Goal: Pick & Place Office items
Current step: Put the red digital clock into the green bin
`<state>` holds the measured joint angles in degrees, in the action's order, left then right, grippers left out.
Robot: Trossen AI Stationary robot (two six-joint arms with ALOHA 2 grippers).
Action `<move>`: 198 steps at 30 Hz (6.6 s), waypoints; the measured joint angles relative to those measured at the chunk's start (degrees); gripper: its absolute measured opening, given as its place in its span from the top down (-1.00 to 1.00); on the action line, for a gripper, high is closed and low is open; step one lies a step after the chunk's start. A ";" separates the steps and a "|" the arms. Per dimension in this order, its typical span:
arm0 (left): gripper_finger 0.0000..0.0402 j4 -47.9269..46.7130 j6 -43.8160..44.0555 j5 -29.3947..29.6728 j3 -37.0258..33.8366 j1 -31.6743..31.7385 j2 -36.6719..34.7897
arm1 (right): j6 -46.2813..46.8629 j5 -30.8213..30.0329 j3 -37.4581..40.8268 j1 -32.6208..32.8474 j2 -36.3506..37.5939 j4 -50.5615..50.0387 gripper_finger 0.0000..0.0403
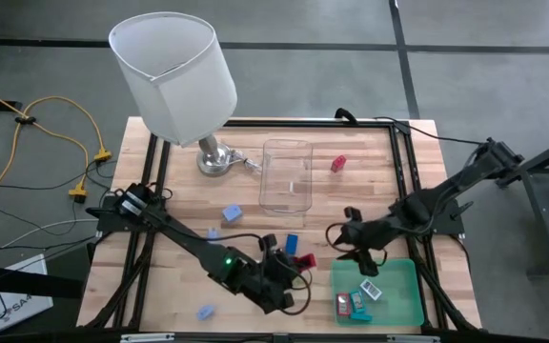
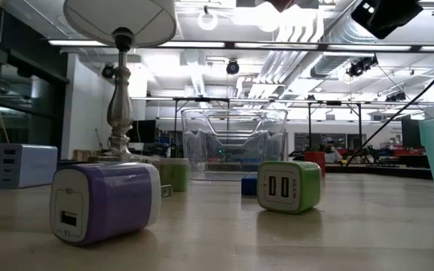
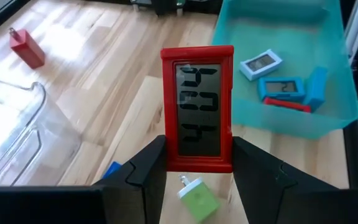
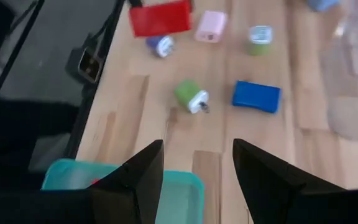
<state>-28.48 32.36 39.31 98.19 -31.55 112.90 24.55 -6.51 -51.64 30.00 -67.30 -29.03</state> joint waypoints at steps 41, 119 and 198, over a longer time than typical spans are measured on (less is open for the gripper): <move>0.25 13.81 -8.54 3.52 -0.07 -0.17 1.27 | -14.23 1.54 0.00 0.00 -4.40 20.31 -0.33; 0.09 15.64 -10.42 0.52 -0.07 1.29 1.18 | -13.68 3.46 0.00 -0.04 -4.40 23.75 0.26; -0.16 15.66 -11.34 -1.18 -0.07 0.13 1.25 | 2.86 15.64 -0.02 2.04 -4.38 1.14 0.26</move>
<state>-12.82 21.02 38.13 98.13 -31.42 114.15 27.41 9.13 -51.66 32.04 -71.68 -27.89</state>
